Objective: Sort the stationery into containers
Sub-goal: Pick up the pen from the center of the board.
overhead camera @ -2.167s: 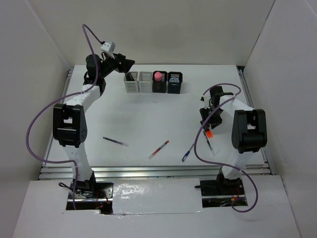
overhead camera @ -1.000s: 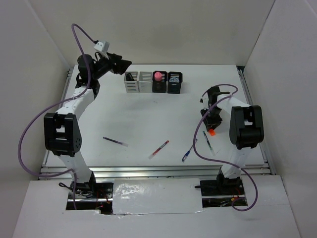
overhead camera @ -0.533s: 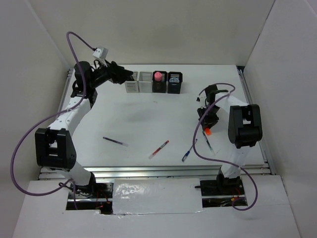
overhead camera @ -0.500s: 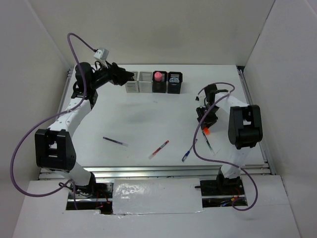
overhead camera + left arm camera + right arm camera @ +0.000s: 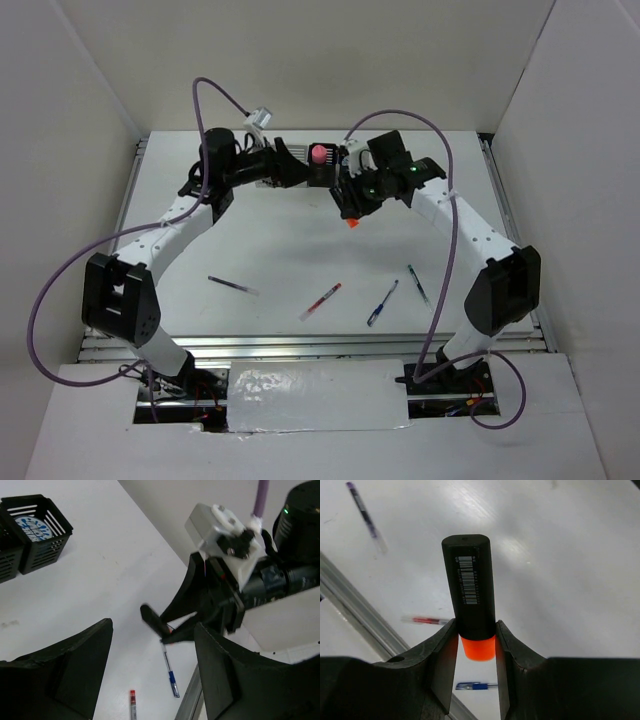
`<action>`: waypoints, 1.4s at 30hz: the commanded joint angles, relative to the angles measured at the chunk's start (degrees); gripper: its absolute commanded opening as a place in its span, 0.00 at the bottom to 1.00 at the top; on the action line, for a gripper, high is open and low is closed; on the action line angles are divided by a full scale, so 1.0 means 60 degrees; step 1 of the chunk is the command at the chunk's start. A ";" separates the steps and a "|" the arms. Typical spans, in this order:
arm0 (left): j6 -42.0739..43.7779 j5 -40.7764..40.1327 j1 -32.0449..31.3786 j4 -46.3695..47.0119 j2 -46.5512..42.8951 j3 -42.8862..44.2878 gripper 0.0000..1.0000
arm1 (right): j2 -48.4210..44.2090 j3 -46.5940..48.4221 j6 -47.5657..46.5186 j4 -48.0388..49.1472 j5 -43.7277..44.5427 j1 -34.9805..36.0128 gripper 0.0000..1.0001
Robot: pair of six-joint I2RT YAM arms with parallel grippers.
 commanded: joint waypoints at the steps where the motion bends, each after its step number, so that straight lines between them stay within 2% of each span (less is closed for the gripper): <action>1: -0.0569 -0.0292 -0.0316 -0.0475 0.0268 0.0673 0.78 | -0.0245 0.0594 0.0463 0.0003 0.0045 0.0663 0.00; 9: 0.0060 -0.0732 -0.0888 -0.1692 0.0708 0.1159 0.76 | -0.0172 0.1343 0.0742 -0.0378 0.1422 0.1558 0.00; 21: -0.0379 -0.0176 -0.0976 -0.1472 0.0664 0.0617 0.67 | 0.0033 0.1490 0.0903 -0.0306 0.2200 0.1646 0.00; 27: -0.0423 -0.0102 -0.0991 -0.1429 0.0825 0.0690 0.54 | -0.0084 0.1577 0.0889 -0.0261 0.2082 0.1719 0.00; 32: -0.0745 0.0088 -0.0962 -0.1297 0.1030 0.0850 0.37 | -0.0113 0.1724 0.0933 -0.0217 0.2068 0.1719 0.00; 34: -0.0673 0.0074 -0.0918 -0.1297 0.1089 0.0953 0.25 | -0.0040 0.1870 0.0962 -0.0305 0.2038 0.1748 0.17; 35: -0.0614 0.0030 -0.0817 -0.1297 0.1089 0.1055 0.20 | -0.0054 0.1957 0.1020 -0.0377 0.2009 0.1719 0.32; 36: -0.0570 -0.0072 -0.0743 -0.1355 0.1089 0.1114 0.09 | -0.0055 0.1958 0.1050 -0.0422 0.1936 0.1690 0.57; 38: -0.0307 -0.0218 -0.0334 -0.1546 0.1118 0.1319 0.02 | -0.0230 0.1813 0.1167 -0.0320 0.1616 0.1413 0.75; 42: 0.1211 -0.1444 0.0560 -0.2014 0.1323 0.2138 0.00 | -0.0625 0.1374 0.1460 -0.0232 0.1292 0.0797 0.80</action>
